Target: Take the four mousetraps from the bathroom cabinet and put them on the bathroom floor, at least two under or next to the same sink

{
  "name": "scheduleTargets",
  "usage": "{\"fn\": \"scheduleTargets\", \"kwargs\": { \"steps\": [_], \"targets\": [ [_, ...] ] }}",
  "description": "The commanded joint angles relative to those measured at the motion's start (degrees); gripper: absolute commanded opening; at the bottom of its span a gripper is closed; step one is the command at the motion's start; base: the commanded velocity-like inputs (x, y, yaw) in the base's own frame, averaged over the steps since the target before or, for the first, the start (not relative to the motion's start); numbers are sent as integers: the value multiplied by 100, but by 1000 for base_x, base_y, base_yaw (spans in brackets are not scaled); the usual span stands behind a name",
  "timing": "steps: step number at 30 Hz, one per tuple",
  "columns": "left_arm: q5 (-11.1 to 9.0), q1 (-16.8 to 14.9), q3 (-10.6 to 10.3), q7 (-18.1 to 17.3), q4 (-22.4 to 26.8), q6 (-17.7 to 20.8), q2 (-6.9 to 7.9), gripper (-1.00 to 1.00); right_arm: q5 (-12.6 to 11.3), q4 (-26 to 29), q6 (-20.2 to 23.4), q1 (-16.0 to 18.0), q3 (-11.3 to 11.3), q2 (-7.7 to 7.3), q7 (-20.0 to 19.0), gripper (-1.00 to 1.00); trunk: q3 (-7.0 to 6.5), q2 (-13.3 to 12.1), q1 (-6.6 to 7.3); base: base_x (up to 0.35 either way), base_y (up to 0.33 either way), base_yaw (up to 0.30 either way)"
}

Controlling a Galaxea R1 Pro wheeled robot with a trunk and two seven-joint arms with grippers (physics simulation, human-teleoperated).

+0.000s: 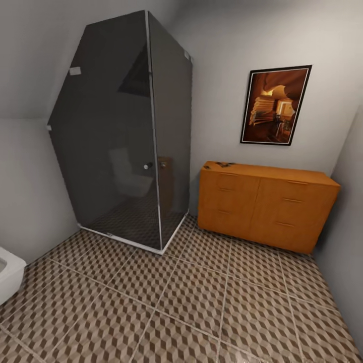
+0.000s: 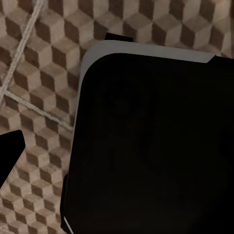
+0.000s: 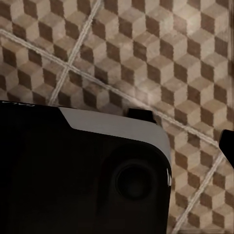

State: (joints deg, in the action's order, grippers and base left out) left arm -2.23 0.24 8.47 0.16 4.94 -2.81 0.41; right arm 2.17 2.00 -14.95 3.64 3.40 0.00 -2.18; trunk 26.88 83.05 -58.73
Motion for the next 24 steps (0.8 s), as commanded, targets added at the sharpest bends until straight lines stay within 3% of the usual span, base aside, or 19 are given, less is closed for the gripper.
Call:
{"fn": "scheduleTargets", "kwargs": {
  "steps": [1,14,16,21,24],
  "targets": [
    [-23,3,14,2,7,-9,-2,100,20,-7,-17,5,29,0,7,100,5,3,0,0,0,-300],
    [-23,3,14,2,7,-9,-1,100,-33,-1,-24,5,-55,-45,13,100,19,3,0,0,0,-293],
    [-23,3,14,2,7,-9,-1,100,-72,1,-25,5,-181,-75,15,100,29,3,0,0,0,-265],
    [-23,3,14,2,7,-9,-4,100,-116,9,-26,5,-842,-101,16,100,48,3,0,0,0,-280],
    [-23,3,14,2,7,-9,-4,100,-109,8,-26,5,-1036,-94,16,100,57,3,0,0,0,-285]
  ]
}}
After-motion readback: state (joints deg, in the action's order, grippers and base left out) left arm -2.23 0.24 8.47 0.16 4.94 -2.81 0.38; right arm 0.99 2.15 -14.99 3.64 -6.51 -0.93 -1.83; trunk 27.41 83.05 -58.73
